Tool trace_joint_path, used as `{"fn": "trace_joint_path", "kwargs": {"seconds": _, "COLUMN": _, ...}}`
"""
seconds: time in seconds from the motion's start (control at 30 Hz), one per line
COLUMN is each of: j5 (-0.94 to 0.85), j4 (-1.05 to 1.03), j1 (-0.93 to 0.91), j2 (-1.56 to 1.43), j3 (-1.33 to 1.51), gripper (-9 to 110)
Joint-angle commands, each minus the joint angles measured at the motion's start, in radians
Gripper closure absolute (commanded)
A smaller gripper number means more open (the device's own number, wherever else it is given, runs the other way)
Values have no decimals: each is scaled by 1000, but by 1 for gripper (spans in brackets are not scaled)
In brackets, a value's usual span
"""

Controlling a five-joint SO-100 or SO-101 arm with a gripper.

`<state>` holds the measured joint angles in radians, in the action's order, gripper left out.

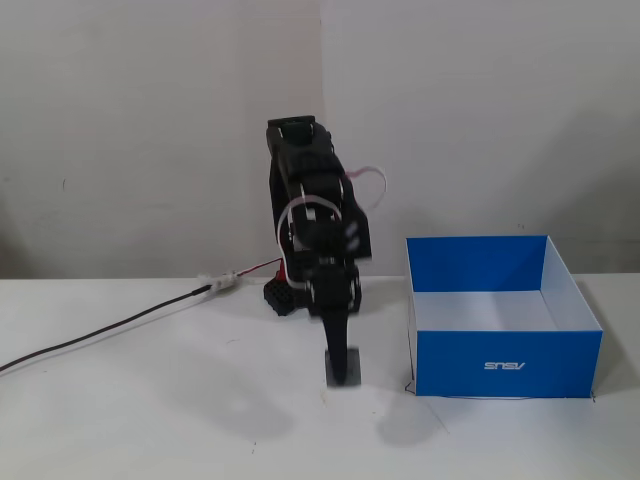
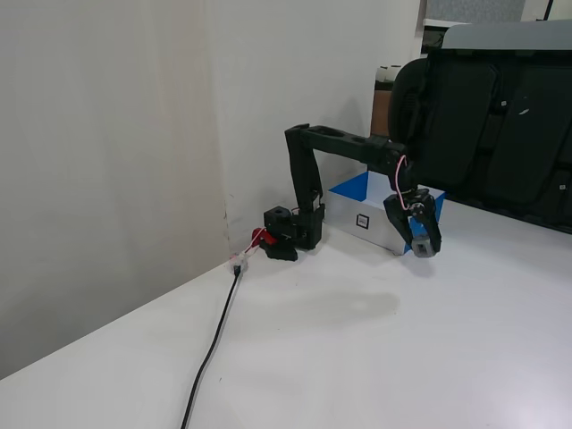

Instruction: Pick the gray block and keep it in the box.

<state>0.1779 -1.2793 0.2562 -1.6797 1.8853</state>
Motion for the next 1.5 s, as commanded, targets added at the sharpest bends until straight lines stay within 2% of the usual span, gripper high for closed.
{"fn": "trace_joint_path", "kwargs": {"seconds": 0.0, "j5": -18, "j4": -34, "j1": 15, "j2": -350, "j3": 35, "gripper": 101}}
{"fn": "trace_joint_path", "kwargs": {"seconds": 0.1, "j5": -25, "j4": -86, "j1": 137, "j2": -696, "j3": 123, "gripper": 101}}
{"fn": "trace_joint_path", "kwargs": {"seconds": 0.3, "j5": -58, "j4": -152, "j1": 354, "j2": -736, "j3": 118, "gripper": 101}}
{"fn": "trace_joint_path", "kwargs": {"seconds": 0.47, "j5": -133, "j4": -48, "j1": 647, "j2": -946, "j3": 253, "gripper": 101}}
{"fn": "trace_joint_path", "kwargs": {"seconds": 0.6, "j5": -150, "j4": -8, "j1": 807, "j2": -862, "j3": 225, "gripper": 101}}
{"fn": "trace_joint_path", "kwargs": {"seconds": 0.67, "j5": -150, "j4": -12, "j1": 847, "j2": -698, "j3": 149, "gripper": 101}}
{"fn": "trace_joint_path", "kwargs": {"seconds": 0.73, "j5": -140, "j4": -38, "j1": 842, "j2": -485, "j3": 44, "gripper": 100}}
{"fn": "trace_joint_path", "kwargs": {"seconds": 0.8, "j5": -117, "j4": -107, "j1": 818, "j2": -265, "j3": -86, "gripper": 91}}
{"fn": "trace_joint_path", "kwargs": {"seconds": 0.87, "j5": -115, "j4": -87, "j1": 819, "j2": -218, "j3": -77, "gripper": 69}}
{"fn": "trace_joint_path", "kwargs": {"seconds": 0.9, "j5": -115, "j4": -74, "j1": 830, "j2": -218, "j3": -60, "gripper": 65}}
{"fn": "trace_joint_path", "kwargs": {"seconds": 1.0, "j5": -110, "j4": -54, "j1": 825, "j2": -219, "j3": -43, "gripper": 66}}
{"fn": "trace_joint_path", "kwargs": {"seconds": 1.13, "j5": -110, "j4": -63, "j1": 707, "j2": -285, "j3": -40, "gripper": 98}}
{"fn": "trace_joint_path", "kwargs": {"seconds": 1.2, "j5": -121, "j4": -67, "j1": 620, "j2": -379, "j3": -6, "gripper": 101}}
{"fn": "trace_joint_path", "kwargs": {"seconds": 1.47, "j5": -110, "j4": -74, "j1": 245, "j2": -758, "j3": 57, "gripper": 101}}
